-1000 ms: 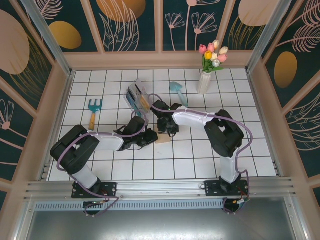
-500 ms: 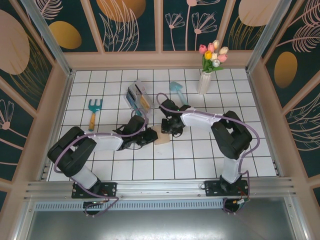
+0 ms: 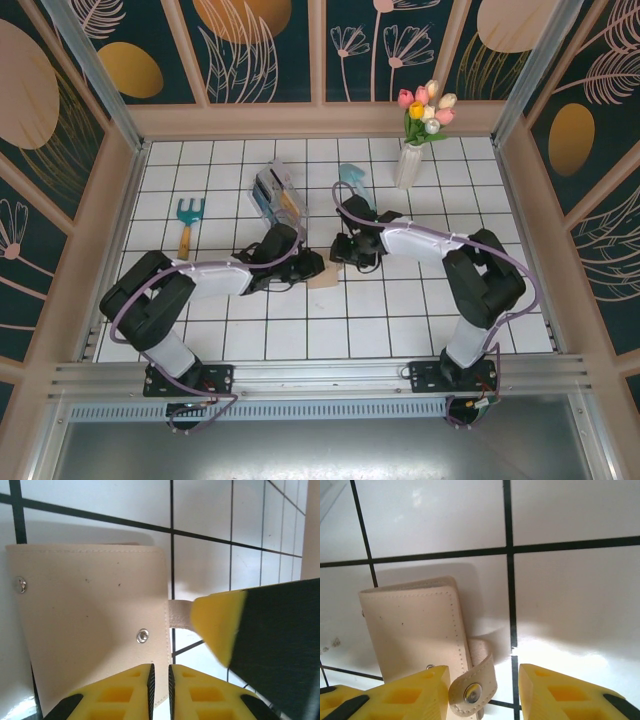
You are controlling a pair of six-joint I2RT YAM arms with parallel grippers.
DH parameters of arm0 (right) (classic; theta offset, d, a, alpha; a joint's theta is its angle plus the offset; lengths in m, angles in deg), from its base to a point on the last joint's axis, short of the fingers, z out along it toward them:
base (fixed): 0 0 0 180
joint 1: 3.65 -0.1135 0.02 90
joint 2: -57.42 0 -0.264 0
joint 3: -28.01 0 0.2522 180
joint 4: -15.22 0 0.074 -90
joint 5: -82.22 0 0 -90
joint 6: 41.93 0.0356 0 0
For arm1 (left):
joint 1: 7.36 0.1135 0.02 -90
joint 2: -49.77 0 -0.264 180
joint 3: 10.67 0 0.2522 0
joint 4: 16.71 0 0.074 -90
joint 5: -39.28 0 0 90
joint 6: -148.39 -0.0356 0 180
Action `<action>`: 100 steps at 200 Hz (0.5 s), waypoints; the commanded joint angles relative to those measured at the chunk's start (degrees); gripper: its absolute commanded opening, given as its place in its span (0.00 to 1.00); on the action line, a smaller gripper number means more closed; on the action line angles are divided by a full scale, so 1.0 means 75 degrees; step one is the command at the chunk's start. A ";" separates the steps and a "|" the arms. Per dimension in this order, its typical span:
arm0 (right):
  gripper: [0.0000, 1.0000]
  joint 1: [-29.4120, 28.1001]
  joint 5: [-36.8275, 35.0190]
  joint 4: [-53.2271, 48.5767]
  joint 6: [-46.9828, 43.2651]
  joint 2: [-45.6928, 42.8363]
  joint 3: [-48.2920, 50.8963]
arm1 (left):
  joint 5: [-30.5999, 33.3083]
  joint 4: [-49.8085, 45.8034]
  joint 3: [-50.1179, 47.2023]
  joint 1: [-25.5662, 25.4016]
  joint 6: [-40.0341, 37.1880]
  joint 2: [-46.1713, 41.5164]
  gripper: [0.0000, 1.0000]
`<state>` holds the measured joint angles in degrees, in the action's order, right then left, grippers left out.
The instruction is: Take the credit cards out of the card holder
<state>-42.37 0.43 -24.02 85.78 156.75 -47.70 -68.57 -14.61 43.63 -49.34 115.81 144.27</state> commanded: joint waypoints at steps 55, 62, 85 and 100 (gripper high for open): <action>0.30 -0.0339 -0.1615 -0.0960 0.0235 0.0421 -0.0353 | 0.0280 -0.0371 -0.0129 -0.0036 0.0042 0.0448 0.17; 0.28 -0.0336 -0.1673 -0.0957 0.0289 0.0481 -0.0357 | 0.0299 -0.0368 -0.0150 -0.0038 0.0051 0.0445 0.17; 0.25 -0.0367 -0.1298 -0.0712 0.0292 0.0555 -0.0411 | 0.0359 -0.0413 -0.0199 -0.0034 0.0022 0.0446 0.17; 0.25 -0.0380 -0.0964 -0.0487 0.0263 0.0572 -0.0412 | 0.0392 -0.0440 -0.0212 -0.0039 0.0006 0.0450 0.17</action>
<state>-44.79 -8.36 -27.82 87.24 160.27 -49.15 -67.52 -16.14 43.45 -49.34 115.84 146.61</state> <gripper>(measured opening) 0.247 0.169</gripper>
